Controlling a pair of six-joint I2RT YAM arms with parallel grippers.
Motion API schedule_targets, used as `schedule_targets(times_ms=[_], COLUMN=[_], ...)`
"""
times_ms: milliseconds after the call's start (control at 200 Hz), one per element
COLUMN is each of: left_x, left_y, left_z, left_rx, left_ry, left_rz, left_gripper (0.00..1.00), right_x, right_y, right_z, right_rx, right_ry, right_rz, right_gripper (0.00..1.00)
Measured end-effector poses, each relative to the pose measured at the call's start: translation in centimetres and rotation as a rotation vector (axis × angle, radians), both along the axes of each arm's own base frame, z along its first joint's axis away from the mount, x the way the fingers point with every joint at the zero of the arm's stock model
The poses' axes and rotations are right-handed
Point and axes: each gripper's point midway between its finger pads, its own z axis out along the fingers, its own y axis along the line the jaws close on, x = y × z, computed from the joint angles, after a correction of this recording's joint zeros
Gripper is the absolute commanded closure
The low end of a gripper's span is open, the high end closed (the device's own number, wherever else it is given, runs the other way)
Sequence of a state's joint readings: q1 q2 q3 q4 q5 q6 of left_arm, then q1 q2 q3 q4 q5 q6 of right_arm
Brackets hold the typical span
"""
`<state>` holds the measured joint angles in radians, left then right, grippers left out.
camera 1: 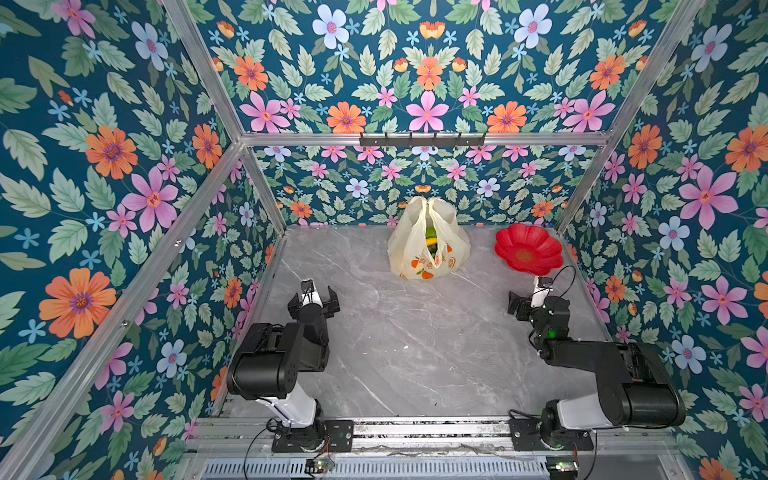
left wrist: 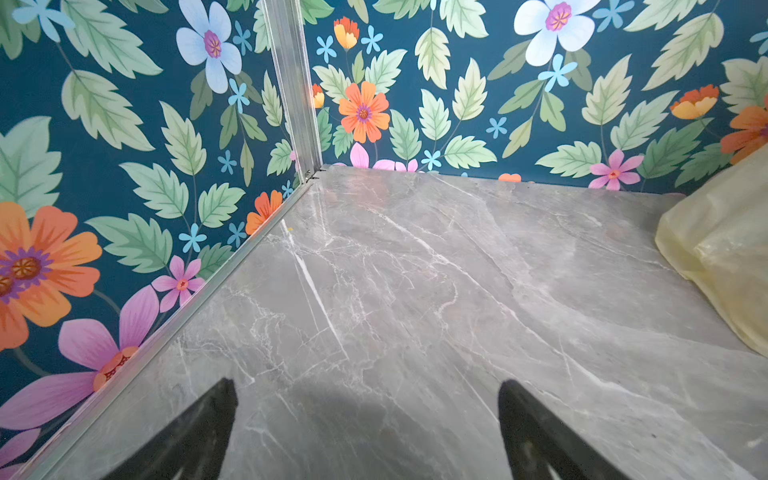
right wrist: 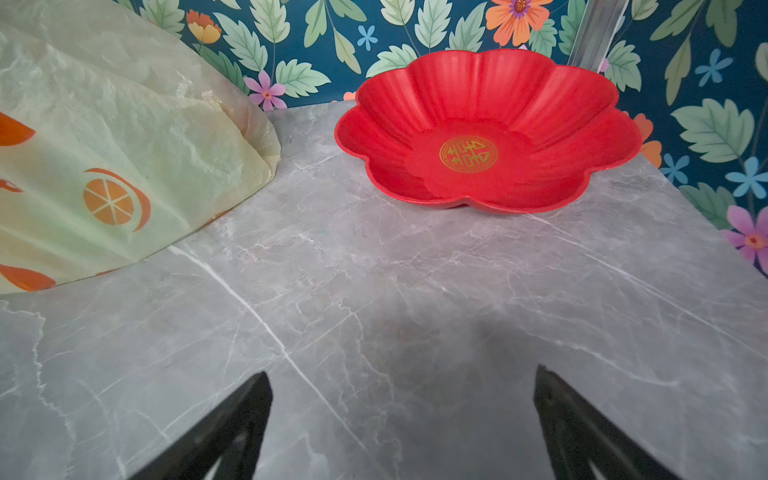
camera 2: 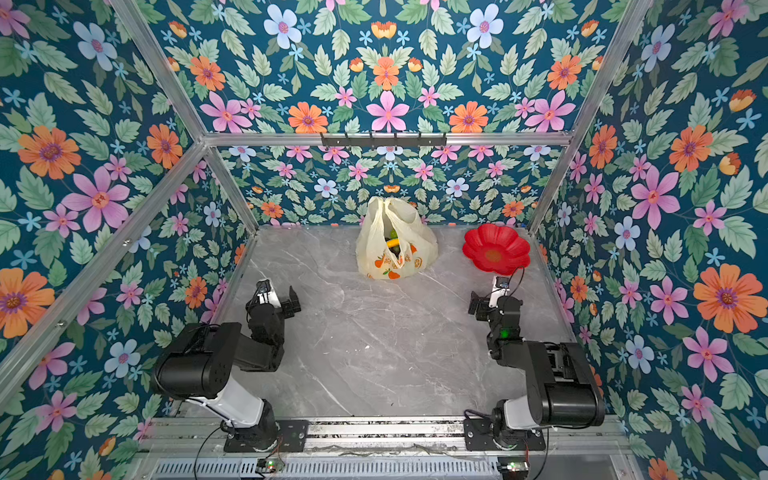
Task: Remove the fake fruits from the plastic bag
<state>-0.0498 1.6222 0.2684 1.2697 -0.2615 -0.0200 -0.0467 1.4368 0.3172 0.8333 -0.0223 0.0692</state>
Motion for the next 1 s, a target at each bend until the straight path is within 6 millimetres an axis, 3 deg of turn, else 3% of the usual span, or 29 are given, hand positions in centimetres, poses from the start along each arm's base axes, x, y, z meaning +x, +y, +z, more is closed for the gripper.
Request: schedule_targets(times_ms=[1000], left_x=[-0.06], left_y=[-0.18], left_z=[-0.05], left_rx=[-0.002], left_ry=[-0.001], left_rz=[-0.013], left_gripper=[0.0], right_x=[0.0], right_y=[0.01], right_z=[0.0], right_rx=[-0.001], right_ry=[0.0], right_rz=[0.001], right_gripper=[0.01])
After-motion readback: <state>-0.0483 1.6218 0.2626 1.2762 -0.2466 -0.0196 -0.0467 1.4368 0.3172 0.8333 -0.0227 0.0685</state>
